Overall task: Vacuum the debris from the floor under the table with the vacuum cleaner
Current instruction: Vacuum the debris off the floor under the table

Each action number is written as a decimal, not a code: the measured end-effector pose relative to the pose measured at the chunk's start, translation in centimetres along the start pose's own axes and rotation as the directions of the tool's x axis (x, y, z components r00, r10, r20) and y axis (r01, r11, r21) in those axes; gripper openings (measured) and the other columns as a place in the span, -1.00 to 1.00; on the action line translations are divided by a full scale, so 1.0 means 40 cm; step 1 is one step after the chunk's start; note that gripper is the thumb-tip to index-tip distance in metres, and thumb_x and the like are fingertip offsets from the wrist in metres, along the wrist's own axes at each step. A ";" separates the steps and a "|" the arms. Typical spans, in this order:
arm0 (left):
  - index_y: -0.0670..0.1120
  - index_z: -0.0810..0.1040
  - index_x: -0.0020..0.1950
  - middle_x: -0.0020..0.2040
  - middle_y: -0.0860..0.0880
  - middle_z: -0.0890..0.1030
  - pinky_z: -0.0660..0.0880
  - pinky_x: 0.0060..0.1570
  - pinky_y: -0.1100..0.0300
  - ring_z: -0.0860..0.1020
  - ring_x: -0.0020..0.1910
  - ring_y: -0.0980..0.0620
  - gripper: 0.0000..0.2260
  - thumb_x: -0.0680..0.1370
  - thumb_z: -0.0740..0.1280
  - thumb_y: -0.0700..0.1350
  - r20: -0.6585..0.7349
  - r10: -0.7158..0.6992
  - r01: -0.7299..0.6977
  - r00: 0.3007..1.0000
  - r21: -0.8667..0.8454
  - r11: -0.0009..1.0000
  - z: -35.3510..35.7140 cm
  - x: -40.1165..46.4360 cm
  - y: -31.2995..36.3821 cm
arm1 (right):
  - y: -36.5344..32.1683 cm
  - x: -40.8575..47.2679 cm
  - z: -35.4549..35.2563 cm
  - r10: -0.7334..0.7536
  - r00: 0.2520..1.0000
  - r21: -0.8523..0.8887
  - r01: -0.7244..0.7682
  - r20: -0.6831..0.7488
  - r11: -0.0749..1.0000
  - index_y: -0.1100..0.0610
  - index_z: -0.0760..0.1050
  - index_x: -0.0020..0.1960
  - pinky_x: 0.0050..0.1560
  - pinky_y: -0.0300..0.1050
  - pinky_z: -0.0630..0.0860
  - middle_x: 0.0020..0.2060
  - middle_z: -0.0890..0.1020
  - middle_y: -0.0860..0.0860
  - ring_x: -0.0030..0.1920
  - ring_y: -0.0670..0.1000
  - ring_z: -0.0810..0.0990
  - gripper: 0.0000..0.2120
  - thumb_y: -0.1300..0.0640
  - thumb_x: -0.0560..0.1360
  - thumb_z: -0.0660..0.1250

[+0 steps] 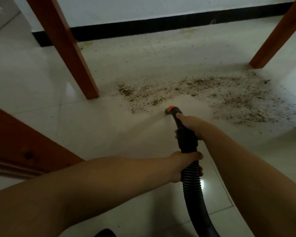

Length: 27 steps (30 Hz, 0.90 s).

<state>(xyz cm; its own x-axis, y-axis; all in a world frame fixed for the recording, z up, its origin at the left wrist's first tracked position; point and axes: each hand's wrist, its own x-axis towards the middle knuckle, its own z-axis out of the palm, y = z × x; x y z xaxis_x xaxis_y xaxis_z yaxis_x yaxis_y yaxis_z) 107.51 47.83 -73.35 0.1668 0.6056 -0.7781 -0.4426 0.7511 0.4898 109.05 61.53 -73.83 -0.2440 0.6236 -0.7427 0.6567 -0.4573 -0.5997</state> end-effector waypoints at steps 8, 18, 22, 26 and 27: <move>-0.16 0.42 -0.10 -0.34 -0.11 0.55 0.55 -0.41 0.21 0.56 -0.46 0.01 -0.87 0.51 0.37 -0.17 -0.123 0.048 -0.064 0.991 -0.130 0.989 -0.112 -0.041 -0.028 | -0.049 0.016 0.161 -0.043 0.992 -0.103 0.056 0.121 0.993 0.30 0.31 0.35 0.17 0.20 0.56 0.14 0.58 0.29 0.09 0.28 0.61 -0.42 -0.18 0.60 0.10; -0.17 0.44 -0.11 -0.37 -0.11 0.54 0.55 -0.40 0.19 0.55 -0.48 -0.01 -0.89 0.52 0.35 -0.19 -0.218 0.070 -0.122 0.973 -0.238 0.964 -0.189 -0.068 -0.055 | -0.076 0.016 0.283 -0.138 0.951 -0.179 0.192 0.278 0.965 0.31 0.27 0.37 0.19 0.24 0.53 0.19 0.53 0.31 0.14 0.31 0.57 -0.44 -0.15 0.63 0.05; -0.17 0.43 -0.11 -0.37 -0.12 0.53 0.54 -0.44 0.23 0.54 -0.52 0.02 -0.88 0.52 0.36 -0.19 -0.212 0.090 -0.128 0.973 -0.174 0.976 -0.142 -0.046 -0.050 | -0.051 0.041 0.223 -0.119 0.971 -0.121 0.146 0.205 0.982 0.30 0.29 0.34 0.20 0.23 0.53 0.17 0.54 0.31 0.13 0.31 0.58 -0.45 -0.15 0.62 0.08; -0.17 0.44 -0.15 -0.36 -0.12 0.52 0.54 -0.45 0.23 0.52 -0.50 0.02 -0.87 0.51 0.37 -0.19 -0.183 0.084 -0.105 0.979 -0.106 0.989 -0.076 -0.005 -0.024 | -0.021 0.065 0.122 -0.091 0.993 -0.035 0.094 0.073 0.995 0.29 0.31 0.33 0.17 0.23 0.54 0.12 0.57 0.31 0.09 0.31 0.60 -0.46 -0.15 0.61 0.11; -0.17 0.44 -0.16 -0.36 -0.12 0.52 0.54 -0.46 0.23 0.52 -0.50 0.02 -0.87 0.51 0.37 -0.19 -0.177 0.086 -0.104 0.980 -0.094 0.990 -0.060 0.005 -0.015 | -0.018 0.071 0.095 -0.087 0.995 -0.014 0.088 0.048 0.996 0.29 0.31 0.34 0.17 0.23 0.54 0.12 0.57 0.31 0.08 0.31 0.60 -0.46 -0.14 0.61 0.11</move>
<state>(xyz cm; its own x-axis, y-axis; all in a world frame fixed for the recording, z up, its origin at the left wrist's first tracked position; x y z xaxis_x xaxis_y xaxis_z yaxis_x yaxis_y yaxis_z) 105.69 46.87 -74.76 -0.0304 0.6122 -0.7901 -0.5388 0.6558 0.5288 105.16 61.22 -76.65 -0.3343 0.6302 -0.7008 0.6425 -0.3916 -0.6587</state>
